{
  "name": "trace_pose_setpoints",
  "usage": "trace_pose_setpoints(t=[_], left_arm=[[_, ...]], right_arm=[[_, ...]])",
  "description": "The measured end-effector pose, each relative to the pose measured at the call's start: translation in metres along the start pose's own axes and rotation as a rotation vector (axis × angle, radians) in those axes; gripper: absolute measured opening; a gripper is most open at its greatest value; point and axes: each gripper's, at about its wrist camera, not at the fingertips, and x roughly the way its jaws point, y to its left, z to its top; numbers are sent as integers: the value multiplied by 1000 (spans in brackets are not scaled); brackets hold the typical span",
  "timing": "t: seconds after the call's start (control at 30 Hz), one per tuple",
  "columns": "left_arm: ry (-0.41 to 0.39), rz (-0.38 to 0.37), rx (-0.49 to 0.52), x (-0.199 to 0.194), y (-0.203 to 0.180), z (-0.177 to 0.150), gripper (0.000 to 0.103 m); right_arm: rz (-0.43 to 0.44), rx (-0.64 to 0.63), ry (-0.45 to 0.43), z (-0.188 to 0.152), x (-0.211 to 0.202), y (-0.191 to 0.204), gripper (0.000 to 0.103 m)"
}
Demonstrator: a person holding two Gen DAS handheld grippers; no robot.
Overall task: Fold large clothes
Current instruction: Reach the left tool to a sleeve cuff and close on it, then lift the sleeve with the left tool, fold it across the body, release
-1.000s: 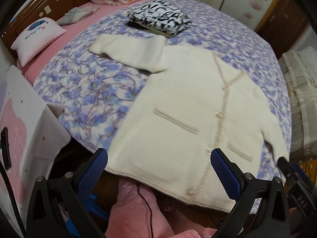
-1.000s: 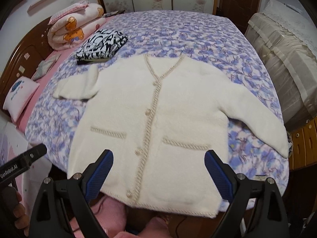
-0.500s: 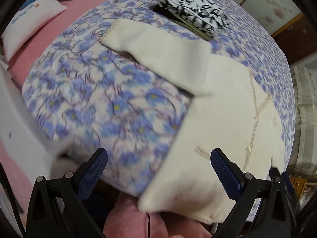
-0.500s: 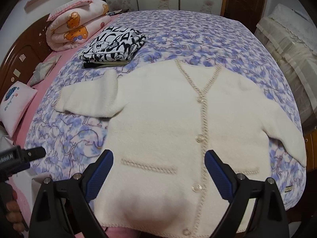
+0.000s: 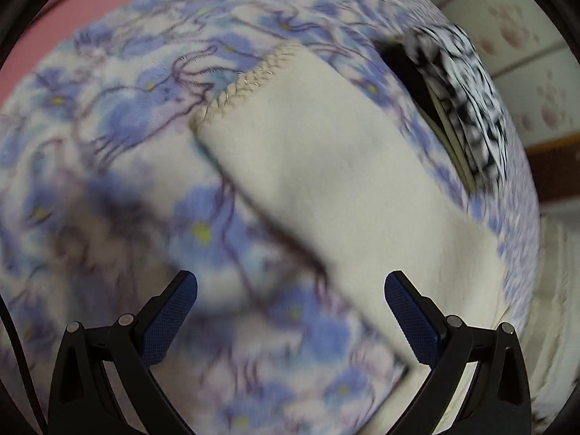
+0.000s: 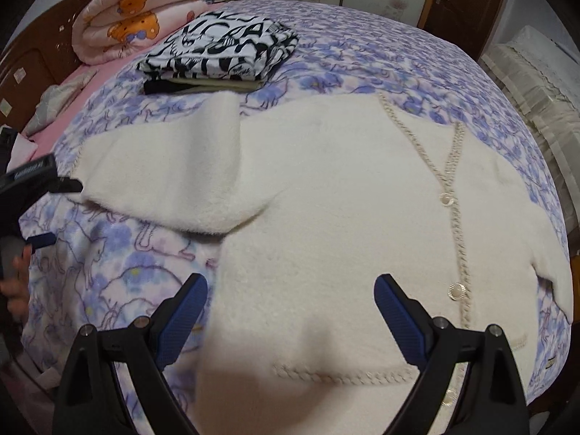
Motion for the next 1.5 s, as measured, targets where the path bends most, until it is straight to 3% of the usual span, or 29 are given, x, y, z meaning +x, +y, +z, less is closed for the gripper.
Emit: trace_pose_setpoints(t=[0.13,0.37,0.43,0.5,0.53,0.57,0.67,0.7,0.83,1.1,1.23,1.5], left_arm=[[-39,0,-21,29,17,35,100],[-137,-37,-76,43,30,65,96],[-163,-27,-88,41,30,68,86],[-190,6,-101,37,30,69,58],[-206,27,-113,35,30,69,50],[-220,45,-127,32,31,69,36],[-245,-21,-164,22,38,68,14],[-248,-49,-173,19,37,68,12],[-271,-63,-184,-3,23,66,11],[-402,-180,-97,-87,-42,32,11],[-446,-240,-1,-128,-98,-2,10],[-501,-379,168,-187,-214,-110,10]], right_arm=[[1,19,8,3,18,13,94],[45,55,55,3,32,20,94],[51,55,60,3,34,19,94],[52,59,63,4,37,17,94],[52,64,66,4,38,14,94],[53,72,68,5,40,12,94],[59,105,58,9,43,2,94],[54,115,51,10,44,-2,94],[59,133,47,13,47,-16,94],[106,167,42,5,42,-53,94],[143,165,17,1,34,-77,94],[218,212,-37,-9,6,-153,94]])
